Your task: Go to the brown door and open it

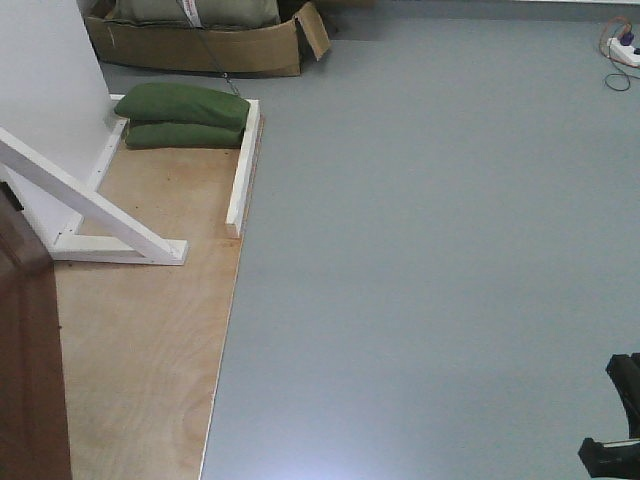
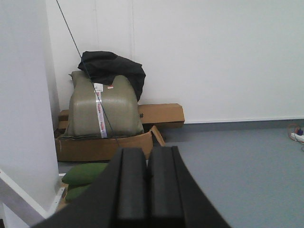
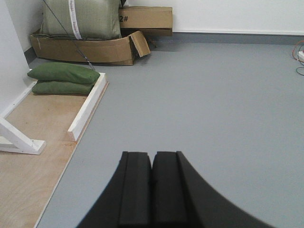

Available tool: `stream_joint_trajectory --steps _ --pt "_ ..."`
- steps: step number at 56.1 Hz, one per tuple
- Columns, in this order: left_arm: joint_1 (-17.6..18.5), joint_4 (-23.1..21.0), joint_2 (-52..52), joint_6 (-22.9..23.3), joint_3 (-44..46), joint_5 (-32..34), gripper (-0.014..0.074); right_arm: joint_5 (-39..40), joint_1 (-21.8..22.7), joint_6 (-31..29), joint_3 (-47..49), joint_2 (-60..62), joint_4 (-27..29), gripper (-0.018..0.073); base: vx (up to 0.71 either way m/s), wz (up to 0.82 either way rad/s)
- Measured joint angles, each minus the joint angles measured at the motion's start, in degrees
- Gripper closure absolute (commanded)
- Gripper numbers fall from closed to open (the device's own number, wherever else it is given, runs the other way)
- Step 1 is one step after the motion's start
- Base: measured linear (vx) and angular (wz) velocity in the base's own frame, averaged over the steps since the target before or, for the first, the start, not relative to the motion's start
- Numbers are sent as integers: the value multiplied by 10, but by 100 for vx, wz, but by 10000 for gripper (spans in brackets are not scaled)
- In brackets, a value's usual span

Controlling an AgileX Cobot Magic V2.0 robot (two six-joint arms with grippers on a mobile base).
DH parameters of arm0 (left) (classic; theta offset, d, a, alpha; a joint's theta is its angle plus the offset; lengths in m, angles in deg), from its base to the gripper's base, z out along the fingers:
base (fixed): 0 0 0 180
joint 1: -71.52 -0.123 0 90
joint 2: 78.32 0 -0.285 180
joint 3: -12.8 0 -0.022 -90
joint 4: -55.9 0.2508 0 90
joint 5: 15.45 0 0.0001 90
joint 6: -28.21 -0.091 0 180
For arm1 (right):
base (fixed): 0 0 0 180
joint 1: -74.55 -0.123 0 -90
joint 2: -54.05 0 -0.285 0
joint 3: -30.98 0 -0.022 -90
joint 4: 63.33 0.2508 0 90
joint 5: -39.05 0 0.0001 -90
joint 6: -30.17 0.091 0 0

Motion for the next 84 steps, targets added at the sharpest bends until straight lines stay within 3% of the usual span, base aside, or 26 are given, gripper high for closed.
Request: stream_joint_trajectory --steps 32,39,46,51,56,63,68,71,77,84 --pt "0 0 0 0 0 4 600 0 0 0 0 0 0 559 0 0" --pt "-1 0 5 -3 11 44 600 0 0 0 0 0 0 559 0 0" --pt "-1 0 62 -27 69 145 600 0 0 0 0 0 0 559 0 0" --pt "-1 0 113 -70 125 222 600 0 0 0 0 0 0 559 0 0" --pt "-1 0 155 -147 191 267 600 0 0 0 0 0 0 559 0 0" --pt "-3 -5 187 -300 274 306 600 1 0 0 0 0 0 559 0 0" --pt "-7 -37 197 -415 323 330 600 1 0 0 0 0 0 559 0 0" --pt "-7 -71 201 -469 346 348 600 1 0 0 0 0 0 559 0 0" --pt "-7 -189 206 -561 383 418 600 1 0 0 0 0 0 559 0 0" --pt "-7 -341 207 -606 401 563 600 1 0 0 0 0 0 559 0 0"
